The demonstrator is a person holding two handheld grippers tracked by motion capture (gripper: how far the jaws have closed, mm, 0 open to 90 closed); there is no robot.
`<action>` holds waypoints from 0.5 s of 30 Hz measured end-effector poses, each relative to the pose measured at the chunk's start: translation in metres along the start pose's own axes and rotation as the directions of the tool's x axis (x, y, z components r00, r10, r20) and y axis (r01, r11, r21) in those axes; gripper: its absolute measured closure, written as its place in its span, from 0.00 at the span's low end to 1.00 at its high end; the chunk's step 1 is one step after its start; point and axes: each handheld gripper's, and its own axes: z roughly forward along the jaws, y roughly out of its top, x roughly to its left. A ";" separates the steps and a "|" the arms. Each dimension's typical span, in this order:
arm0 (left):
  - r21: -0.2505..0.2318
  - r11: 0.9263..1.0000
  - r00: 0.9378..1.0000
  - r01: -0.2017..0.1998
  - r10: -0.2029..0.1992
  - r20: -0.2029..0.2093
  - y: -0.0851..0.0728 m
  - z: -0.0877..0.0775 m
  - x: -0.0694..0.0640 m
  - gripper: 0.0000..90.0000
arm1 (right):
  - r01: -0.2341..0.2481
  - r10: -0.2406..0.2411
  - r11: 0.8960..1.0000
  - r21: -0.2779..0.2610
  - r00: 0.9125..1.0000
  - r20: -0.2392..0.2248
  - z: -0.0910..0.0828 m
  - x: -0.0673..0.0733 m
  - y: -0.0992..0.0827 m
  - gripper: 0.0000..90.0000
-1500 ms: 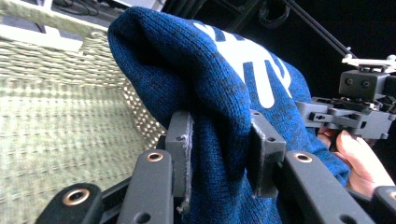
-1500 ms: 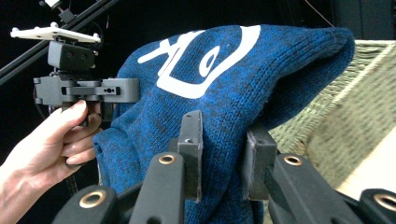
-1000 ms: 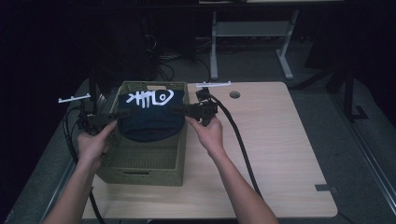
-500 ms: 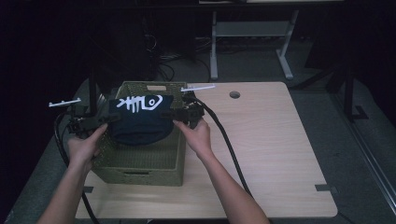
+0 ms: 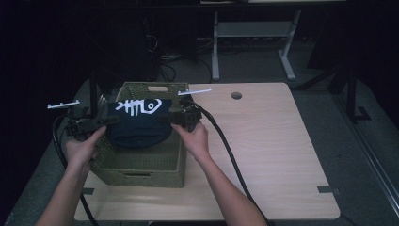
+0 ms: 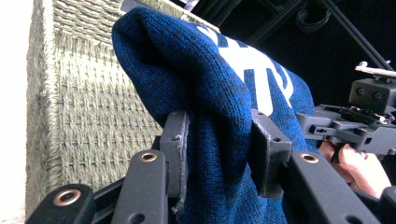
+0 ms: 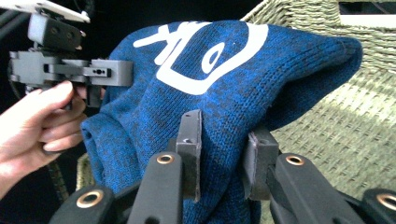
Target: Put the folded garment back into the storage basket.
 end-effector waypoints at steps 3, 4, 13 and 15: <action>0.009 1.000 1.000 -0.002 0.003 -0.003 0.000 0.002 0.000 0.68 | 0.017 -0.017 1.000 0.005 1.000 0.019 0.002 0.002 -0.002 0.80; 0.010 1.000 1.000 0.000 0.000 -0.006 0.000 0.003 0.000 0.68 | 0.020 -0.020 1.000 0.003 1.000 0.024 0.002 0.002 -0.003 0.80; 0.056 0.998 0.999 -0.025 0.027 -0.036 -0.001 0.013 -0.001 0.68 | -0.004 0.004 1.000 0.008 0.999 0.036 0.002 -0.006 -0.015 0.79; 0.065 0.998 0.999 -0.023 0.025 -0.040 -0.002 0.015 0.001 0.68 | -0.003 0.003 1.000 0.010 0.999 0.039 0.003 -0.008 -0.017 0.79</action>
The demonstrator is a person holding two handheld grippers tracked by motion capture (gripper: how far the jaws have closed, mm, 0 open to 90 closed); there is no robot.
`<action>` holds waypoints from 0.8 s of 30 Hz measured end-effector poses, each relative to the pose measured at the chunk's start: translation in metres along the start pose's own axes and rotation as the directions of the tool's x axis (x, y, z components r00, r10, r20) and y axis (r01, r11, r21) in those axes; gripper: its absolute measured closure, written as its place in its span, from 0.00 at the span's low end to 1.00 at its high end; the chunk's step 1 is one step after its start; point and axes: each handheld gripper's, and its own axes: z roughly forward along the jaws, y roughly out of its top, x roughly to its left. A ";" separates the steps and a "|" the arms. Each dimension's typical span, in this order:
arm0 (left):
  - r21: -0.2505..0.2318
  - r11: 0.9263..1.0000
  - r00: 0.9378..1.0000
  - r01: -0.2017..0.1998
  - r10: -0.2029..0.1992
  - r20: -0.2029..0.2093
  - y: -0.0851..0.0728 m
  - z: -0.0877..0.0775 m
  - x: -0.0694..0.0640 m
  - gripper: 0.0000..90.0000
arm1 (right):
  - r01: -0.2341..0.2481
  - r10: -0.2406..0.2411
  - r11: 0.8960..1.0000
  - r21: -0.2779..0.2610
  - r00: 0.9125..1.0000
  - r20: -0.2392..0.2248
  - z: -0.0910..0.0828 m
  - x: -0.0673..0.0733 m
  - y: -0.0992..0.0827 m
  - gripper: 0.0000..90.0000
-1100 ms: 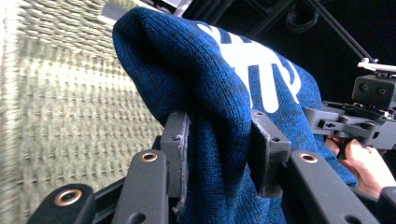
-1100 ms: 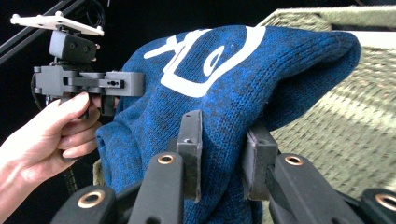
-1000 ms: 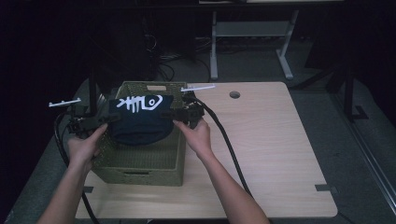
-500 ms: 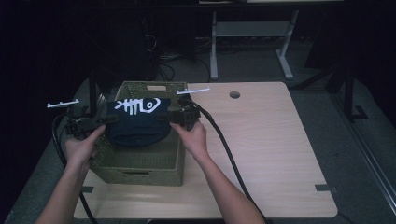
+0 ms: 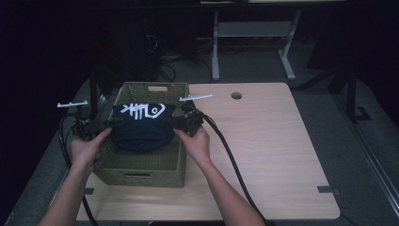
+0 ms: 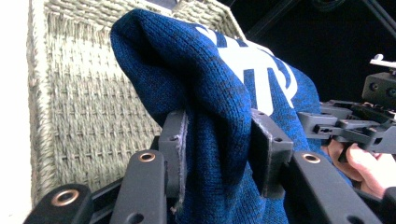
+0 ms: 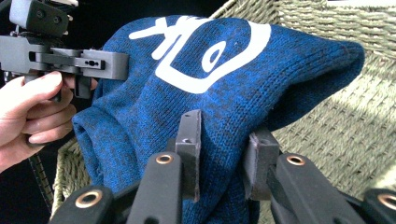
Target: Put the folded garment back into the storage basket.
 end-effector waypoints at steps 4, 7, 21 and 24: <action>0.017 1.000 1.000 0.011 -0.011 -0.005 -0.003 0.004 0.005 0.68 | -0.002 0.002 1.000 0.002 1.000 0.006 0.002 -0.002 -0.004 0.79; 0.034 0.999 1.000 0.023 -0.023 -0.011 -0.005 0.006 0.010 0.68 | -0.002 0.002 1.000 0.014 1.000 0.015 0.003 -0.004 -0.007 0.79; 0.083 0.996 0.998 0.043 -0.040 -0.040 -0.006 0.011 0.016 0.69 | -0.002 0.000 0.999 0.038 0.999 0.035 0.010 -0.009 -0.017 0.78; 0.092 0.994 0.998 0.057 -0.053 -0.044 -0.005 0.011 0.017 0.69 | 0.005 -0.007 0.999 0.034 0.999 0.041 0.010 -0.009 -0.017 0.78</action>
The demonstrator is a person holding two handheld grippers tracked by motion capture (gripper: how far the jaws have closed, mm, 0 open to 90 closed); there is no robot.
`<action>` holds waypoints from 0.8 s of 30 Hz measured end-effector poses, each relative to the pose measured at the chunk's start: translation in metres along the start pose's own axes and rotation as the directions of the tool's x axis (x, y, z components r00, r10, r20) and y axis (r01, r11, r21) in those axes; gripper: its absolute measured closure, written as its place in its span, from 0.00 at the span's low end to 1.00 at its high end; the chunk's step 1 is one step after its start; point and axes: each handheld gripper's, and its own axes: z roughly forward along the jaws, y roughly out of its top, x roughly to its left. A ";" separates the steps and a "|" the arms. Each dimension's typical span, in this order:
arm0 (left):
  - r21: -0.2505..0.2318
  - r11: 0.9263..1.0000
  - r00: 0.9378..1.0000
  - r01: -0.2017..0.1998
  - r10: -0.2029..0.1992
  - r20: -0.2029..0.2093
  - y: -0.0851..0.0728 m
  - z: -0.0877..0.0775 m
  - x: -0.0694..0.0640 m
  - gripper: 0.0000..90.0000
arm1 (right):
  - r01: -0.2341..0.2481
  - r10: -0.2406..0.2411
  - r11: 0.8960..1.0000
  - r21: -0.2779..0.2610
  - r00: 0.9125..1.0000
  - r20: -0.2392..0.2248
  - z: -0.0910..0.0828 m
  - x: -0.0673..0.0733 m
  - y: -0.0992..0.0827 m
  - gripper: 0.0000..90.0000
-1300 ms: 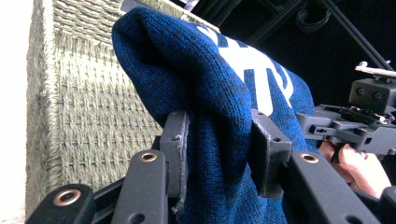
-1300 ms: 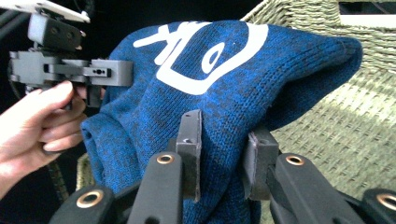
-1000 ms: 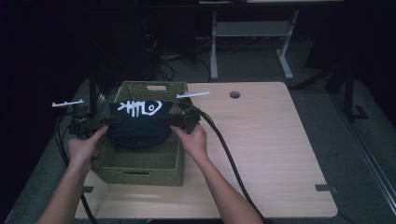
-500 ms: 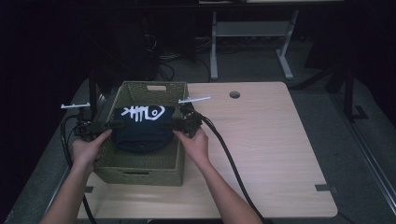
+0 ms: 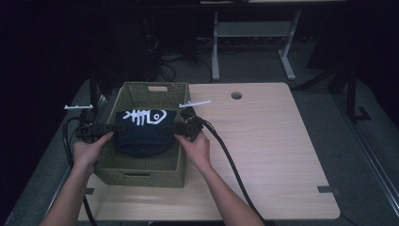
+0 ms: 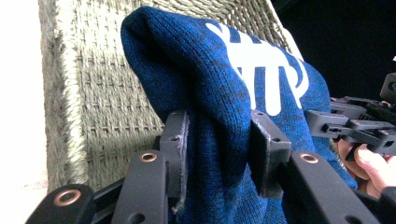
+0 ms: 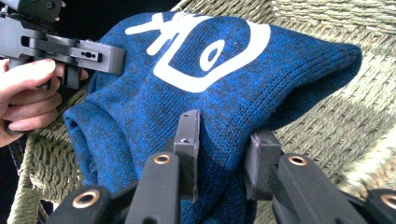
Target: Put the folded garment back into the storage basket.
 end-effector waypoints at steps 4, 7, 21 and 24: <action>0.008 1.000 1.000 -0.008 0.008 -0.013 0.002 -0.001 -0.001 0.69 | 0.005 -0.005 1.000 0.004 1.000 0.007 -0.001 0.001 0.001 0.77; 0.007 1.000 1.000 -0.010 0.011 -0.015 0.003 -0.001 -0.002 0.69 | 0.001 -0.001 1.000 0.004 1.000 0.008 0.000 0.001 0.001 0.77; -0.013 1.000 0.997 -0.016 0.015 -0.073 0.008 -0.005 -0.004 0.62 | 0.058 -0.057 0.998 -0.009 0.996 0.072 -0.006 0.013 0.005 0.61; -0.059 0.998 0.992 -0.026 0.018 -0.128 0.009 -0.010 -0.004 0.51 | 0.097 -0.087 0.994 -0.051 0.983 0.160 -0.013 0.015 0.008 0.49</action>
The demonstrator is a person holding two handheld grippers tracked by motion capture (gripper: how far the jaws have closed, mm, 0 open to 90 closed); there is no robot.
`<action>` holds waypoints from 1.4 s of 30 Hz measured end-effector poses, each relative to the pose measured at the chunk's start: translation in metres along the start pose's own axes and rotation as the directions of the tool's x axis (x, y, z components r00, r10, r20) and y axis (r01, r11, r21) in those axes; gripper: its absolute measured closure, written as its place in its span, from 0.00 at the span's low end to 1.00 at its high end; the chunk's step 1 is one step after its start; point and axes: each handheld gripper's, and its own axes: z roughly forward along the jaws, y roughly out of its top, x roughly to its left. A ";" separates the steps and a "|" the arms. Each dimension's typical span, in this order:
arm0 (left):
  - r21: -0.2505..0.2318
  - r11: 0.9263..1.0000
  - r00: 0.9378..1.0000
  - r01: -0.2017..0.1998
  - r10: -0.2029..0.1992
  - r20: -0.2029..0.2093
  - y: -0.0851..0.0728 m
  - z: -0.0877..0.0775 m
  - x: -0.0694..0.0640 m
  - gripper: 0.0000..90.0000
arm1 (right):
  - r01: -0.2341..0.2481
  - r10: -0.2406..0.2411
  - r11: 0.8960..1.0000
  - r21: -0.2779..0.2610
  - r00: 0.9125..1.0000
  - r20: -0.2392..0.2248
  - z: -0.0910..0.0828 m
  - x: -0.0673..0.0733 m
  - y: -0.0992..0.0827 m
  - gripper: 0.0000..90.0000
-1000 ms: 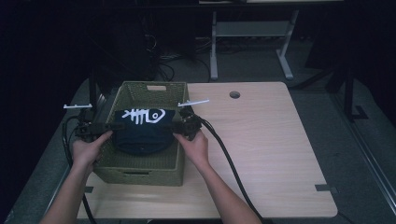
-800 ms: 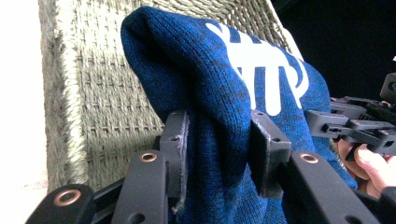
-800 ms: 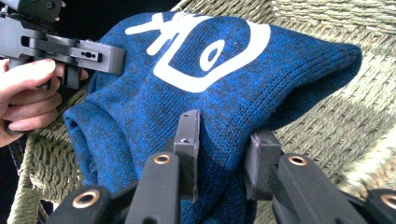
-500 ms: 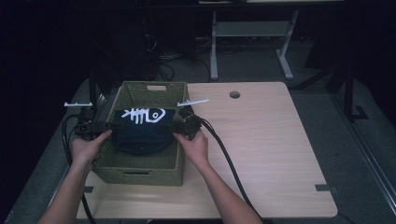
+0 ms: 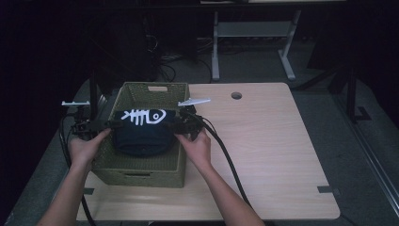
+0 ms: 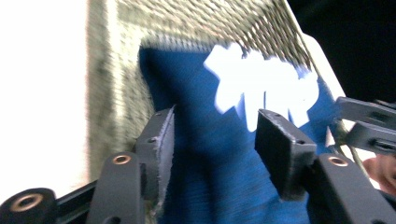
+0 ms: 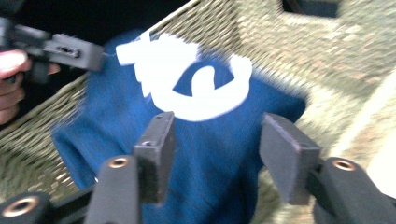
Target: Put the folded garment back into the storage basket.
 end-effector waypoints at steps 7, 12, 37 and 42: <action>-0.013 1.000 1.000 -0.010 0.010 0.023 0.001 -0.006 0.000 0.53 | -0.009 0.008 0.999 -0.031 1.000 -0.021 -0.011 -0.006 0.005 0.49; -0.043 0.999 0.999 -0.016 0.018 0.049 0.001 -0.010 -0.005 0.53 | -0.008 0.006 0.999 -0.045 0.999 -0.047 -0.016 -0.006 0.007 0.49; -0.165 0.978 0.980 -0.129 0.152 0.133 -0.003 -0.016 -0.060 0.37 | -0.003 -0.006 0.998 -0.067 0.991 -0.135 -0.064 -0.032 0.013 0.33; -0.171 0.972 0.975 -0.163 0.186 0.125 -0.003 -0.013 -0.071 0.34 | -0.011 0.002 0.998 -0.068 0.992 -0.129 -0.076 -0.042 0.010 0.32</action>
